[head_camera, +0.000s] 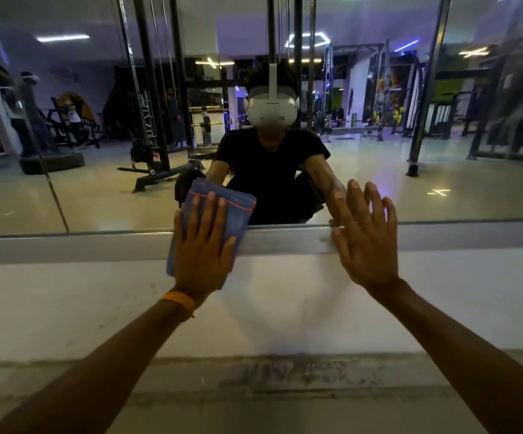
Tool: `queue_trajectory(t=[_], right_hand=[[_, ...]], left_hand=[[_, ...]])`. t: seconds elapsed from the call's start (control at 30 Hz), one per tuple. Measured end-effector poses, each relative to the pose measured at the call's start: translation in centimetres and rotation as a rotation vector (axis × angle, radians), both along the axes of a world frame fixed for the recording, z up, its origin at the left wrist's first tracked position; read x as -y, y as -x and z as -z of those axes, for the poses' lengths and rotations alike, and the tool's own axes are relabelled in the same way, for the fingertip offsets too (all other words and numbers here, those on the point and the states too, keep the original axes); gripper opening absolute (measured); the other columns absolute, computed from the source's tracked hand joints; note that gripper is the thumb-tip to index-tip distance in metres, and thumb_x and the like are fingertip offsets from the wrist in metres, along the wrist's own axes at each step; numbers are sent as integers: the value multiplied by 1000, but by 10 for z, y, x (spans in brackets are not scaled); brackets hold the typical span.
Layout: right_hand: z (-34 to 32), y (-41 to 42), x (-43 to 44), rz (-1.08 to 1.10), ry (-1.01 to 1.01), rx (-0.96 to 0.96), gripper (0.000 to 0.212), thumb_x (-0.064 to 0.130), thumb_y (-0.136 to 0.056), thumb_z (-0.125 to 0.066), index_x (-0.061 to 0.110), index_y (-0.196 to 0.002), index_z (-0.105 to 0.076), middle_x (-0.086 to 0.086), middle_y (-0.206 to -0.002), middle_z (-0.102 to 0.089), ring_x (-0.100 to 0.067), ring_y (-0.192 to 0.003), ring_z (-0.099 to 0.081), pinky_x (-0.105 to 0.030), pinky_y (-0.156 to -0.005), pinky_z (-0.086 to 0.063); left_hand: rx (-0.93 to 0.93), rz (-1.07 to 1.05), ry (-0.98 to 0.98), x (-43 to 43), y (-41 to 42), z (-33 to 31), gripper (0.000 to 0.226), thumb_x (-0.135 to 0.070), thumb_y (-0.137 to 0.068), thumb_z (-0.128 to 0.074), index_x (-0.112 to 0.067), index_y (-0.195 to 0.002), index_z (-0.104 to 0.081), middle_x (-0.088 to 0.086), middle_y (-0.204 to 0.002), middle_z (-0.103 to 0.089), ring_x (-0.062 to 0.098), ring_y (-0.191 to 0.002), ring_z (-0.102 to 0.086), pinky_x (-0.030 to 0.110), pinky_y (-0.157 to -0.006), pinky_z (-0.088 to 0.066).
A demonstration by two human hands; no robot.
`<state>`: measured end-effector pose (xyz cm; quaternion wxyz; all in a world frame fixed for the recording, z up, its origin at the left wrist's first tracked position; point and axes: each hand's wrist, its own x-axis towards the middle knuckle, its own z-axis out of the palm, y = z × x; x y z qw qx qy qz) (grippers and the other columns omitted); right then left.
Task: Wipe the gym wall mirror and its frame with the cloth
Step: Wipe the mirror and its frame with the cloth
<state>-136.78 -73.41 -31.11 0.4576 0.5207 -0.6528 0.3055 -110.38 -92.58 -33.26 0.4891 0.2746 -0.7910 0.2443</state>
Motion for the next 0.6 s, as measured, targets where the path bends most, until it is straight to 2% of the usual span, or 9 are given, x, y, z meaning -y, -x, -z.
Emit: queue_trajectory(t=[0.07, 0.17, 0.27, 0.33, 0.43, 0.5, 0.6], right_hand=[[2, -4, 3, 2, -18, 25, 65, 34, -106, -44, 17, -164, -21, -14, -172, -13, -38, -159, -7, -61, -125, -13], [3, -4, 4, 14, -37, 38, 64, 37, -107, -40, 16, -164, -21, -14, -172, -10, -37, -159, -4, -59, -126, -12], [5, 7, -2, 29, -65, -16, 62, 38, -108, -39, 16, -164, -22, -13, -172, -11, -36, -159, -6, -60, -125, -16], [9, 8, -4, 56, -76, -15, 63, 38, -108, -39, 18, -165, -20, -13, -173, -10, -36, -159, -6, -61, -125, -14], [14, -4, 0, 76, -65, 37, 64, 42, -109, -39, 19, -165, -19, -14, -172, -10, -38, -159, -4, -61, -125, -12], [15, -10, 1, 74, -64, 72, 62, 45, -110, -34, 20, -165, -19, -14, -172, -10, -37, -159, -2, -60, -126, -11], [13, -8, -2, 83, -99, 66, 61, 45, -110, -30, 20, -165, -18, -14, -172, -9, -36, -159, -1, -58, -126, -10]], left_hand=[[3, 4, -12, -2, -3, 6, 71, -47, -108, -31, -8, -164, -12, 13, -172, -2, 33, -160, 2, 58, -128, 0], [104, 45, 39, -34, 47, 6, 71, -48, -108, -30, -14, -165, -4, 12, -173, 0, 32, -159, 9, 59, -127, -2], [155, 41, 61, -60, 90, 4, 67, -48, -109, -29, -14, -165, -11, 12, -173, -7, 32, -159, -1, 57, -127, 0], [126, 41, 36, -59, 86, 4, 66, -48, -109, -29, -13, -164, -16, 12, -172, -10, 32, -159, -4, 55, -128, 1], [62, 55, 15, -38, 49, 11, 67, -48, -109, -30, -13, -164, -16, 11, -172, -11, 28, -160, 4, 53, -129, 4], [13, 50, -25, -27, 30, 14, 67, -48, -110, -30, -13, -165, -14, 11, -172, -9, 30, -160, 4, 55, -128, 3], [33, 47, -12, -41, 51, 17, 65, -48, -110, -27, -15, -165, -16, 12, -173, -7, 33, -159, 3, 61, -127, 0]])
